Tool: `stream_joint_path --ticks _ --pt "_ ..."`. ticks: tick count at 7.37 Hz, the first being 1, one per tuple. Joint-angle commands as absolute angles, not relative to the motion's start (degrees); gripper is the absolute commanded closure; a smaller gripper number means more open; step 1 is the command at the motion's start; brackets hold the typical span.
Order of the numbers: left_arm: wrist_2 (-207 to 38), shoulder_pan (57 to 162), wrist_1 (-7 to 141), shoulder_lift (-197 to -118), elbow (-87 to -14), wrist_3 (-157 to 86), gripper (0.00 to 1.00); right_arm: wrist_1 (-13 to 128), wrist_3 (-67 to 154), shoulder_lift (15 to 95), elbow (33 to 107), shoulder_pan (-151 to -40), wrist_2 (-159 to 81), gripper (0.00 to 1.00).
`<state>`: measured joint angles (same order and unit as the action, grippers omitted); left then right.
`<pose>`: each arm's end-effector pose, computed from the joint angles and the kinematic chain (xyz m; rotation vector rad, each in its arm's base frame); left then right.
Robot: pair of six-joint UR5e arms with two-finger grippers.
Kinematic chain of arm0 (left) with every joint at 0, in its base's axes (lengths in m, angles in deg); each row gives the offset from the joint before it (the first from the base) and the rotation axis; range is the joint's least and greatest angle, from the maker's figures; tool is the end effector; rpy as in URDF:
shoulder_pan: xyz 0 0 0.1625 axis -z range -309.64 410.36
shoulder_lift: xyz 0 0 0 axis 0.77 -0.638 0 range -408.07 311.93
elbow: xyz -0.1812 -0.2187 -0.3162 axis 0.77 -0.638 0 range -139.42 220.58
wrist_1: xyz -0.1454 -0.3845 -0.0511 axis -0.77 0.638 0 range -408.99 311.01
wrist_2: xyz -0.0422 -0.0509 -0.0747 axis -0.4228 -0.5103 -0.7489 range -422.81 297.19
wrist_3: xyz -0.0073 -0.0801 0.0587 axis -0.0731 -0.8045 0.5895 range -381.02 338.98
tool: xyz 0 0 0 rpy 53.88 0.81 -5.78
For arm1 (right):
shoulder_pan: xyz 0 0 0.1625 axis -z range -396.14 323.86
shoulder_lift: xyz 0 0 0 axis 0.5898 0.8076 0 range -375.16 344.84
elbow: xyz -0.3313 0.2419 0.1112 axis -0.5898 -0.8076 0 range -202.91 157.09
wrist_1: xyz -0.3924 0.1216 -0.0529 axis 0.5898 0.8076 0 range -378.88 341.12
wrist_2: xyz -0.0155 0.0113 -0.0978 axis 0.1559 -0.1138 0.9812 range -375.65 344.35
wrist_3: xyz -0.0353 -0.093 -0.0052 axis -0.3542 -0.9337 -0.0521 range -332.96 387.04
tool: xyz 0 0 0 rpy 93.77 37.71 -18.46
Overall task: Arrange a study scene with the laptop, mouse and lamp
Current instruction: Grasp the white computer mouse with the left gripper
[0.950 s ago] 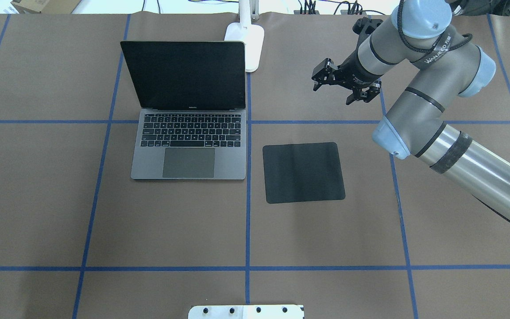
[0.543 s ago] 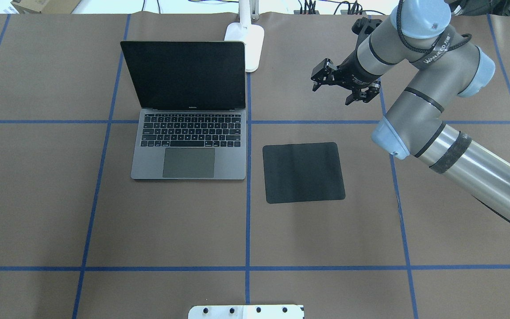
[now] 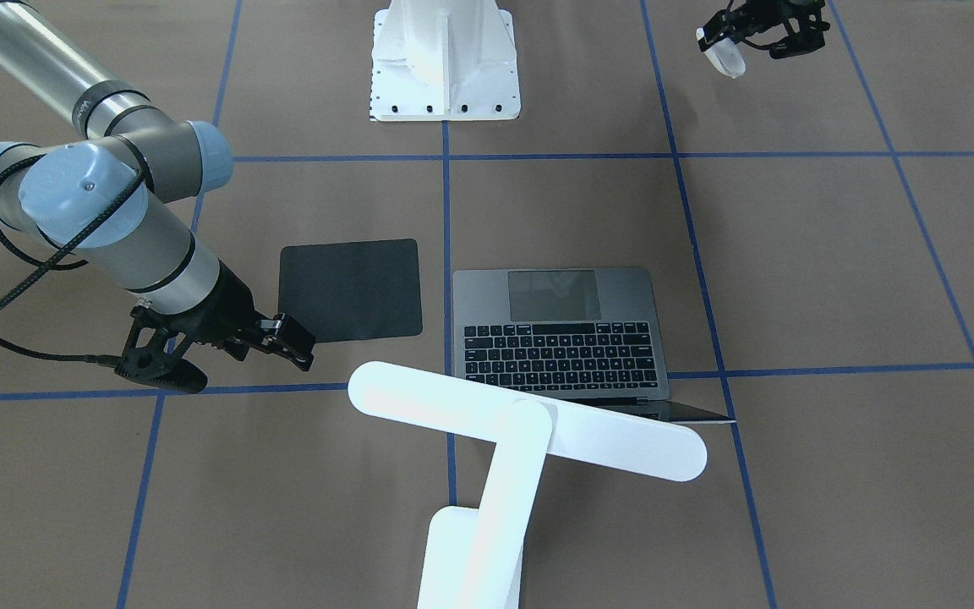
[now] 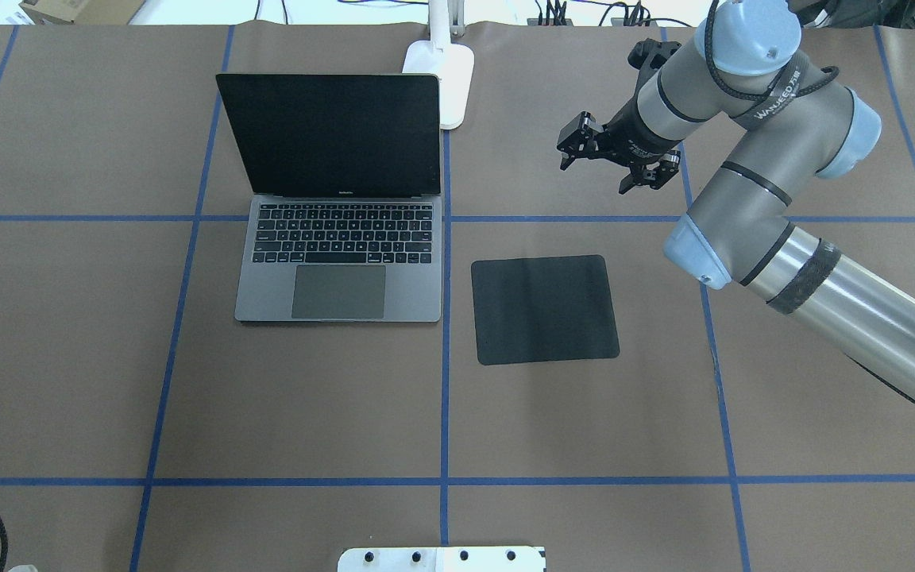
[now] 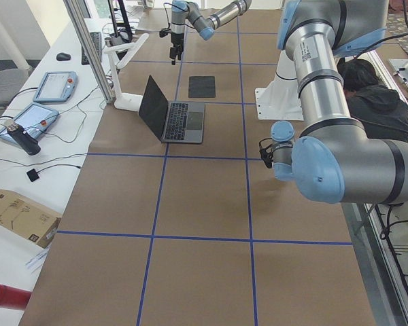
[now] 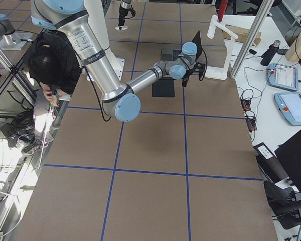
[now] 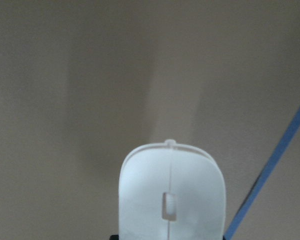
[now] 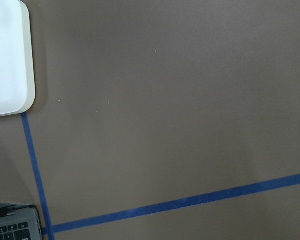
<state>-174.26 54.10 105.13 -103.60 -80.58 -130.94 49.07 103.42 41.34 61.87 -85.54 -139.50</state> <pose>0.2736 -0.1151 0.4936 -0.4823 0.9900 -0.1720 -0.4012 -0.5875 0.3072 -0.0253 -1.0164 0.3107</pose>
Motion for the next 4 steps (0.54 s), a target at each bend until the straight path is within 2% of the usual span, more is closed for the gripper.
stream_joint_path --ticks 1,4 --pt "-180.2 64.4 87.3 -117.3 -84.0 -129.1 0.77 48.9 103.1 41.2 60.5 -85.5 -139.4 0.01" --pt "-182.8 71.3 51.2 -147.7 -83.7 -122.1 0.77 48.7 102.9 42.6 59.8 -85.7 -139.1 0.01"
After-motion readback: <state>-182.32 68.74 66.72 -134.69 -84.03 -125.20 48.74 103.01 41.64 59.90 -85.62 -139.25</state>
